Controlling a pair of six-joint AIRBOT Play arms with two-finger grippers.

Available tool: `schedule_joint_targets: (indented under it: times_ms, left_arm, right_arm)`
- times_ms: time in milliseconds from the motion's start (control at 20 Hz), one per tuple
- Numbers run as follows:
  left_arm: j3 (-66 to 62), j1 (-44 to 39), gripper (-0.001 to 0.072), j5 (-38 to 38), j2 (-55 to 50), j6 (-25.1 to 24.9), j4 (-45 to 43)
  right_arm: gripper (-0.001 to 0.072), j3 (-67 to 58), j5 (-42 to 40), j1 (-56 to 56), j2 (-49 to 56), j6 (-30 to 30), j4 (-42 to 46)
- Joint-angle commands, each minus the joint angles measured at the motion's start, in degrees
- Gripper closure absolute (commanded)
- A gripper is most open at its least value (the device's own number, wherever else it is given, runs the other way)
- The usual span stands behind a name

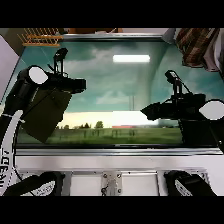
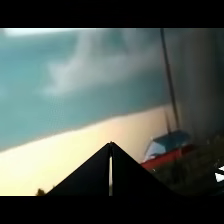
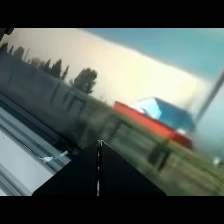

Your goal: Fold the clothes and pants, and hang the long-sleeved shirts on hangers.

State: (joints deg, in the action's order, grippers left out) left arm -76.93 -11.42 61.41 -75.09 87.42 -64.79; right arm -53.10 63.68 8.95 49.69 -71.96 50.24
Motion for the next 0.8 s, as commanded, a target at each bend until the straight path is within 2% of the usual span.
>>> schedule_joint_targets:
  times_ms: [0,500,550,600,700,750]
  left_arm:
    - [0.02,-0.02,0.0686,0.0,0.0,0.0,0.0]
    - [-0.07,-0.02,0.0685,-0.5,0.02,-0.22,0.13]
    - [-0.81,0.42,0.0518,-1.2,0.0,-2.49,-2.03]
    - [-2.21,1.29,0.003,-1.22,0.0,-3.37,-6.64]
    - [-4.66,3.96,0.0008,-1.88,-0.09,-0.57,-18.95]
    - [-5.38,5.53,0.0008,-1.88,-0.59,2.47,-25.75]
  right_arm:
    - [0.0676,-0.04,0.02,0.07,0.02,0.0,-0.02]
    - [0.0676,-0.04,0.02,0.07,0.02,0.0,-0.02]
    - [0.0676,-0.04,0.02,0.07,0.02,0.0,-0.02]
    - [0.0676,-0.04,0.02,0.07,0.02,0.0,0.0]
    - [0.0676,-0.04,0.02,0.07,0.02,0.0,0.0]
    - [0.0676,-0.04,0.02,0.07,0.02,0.0,0.0]
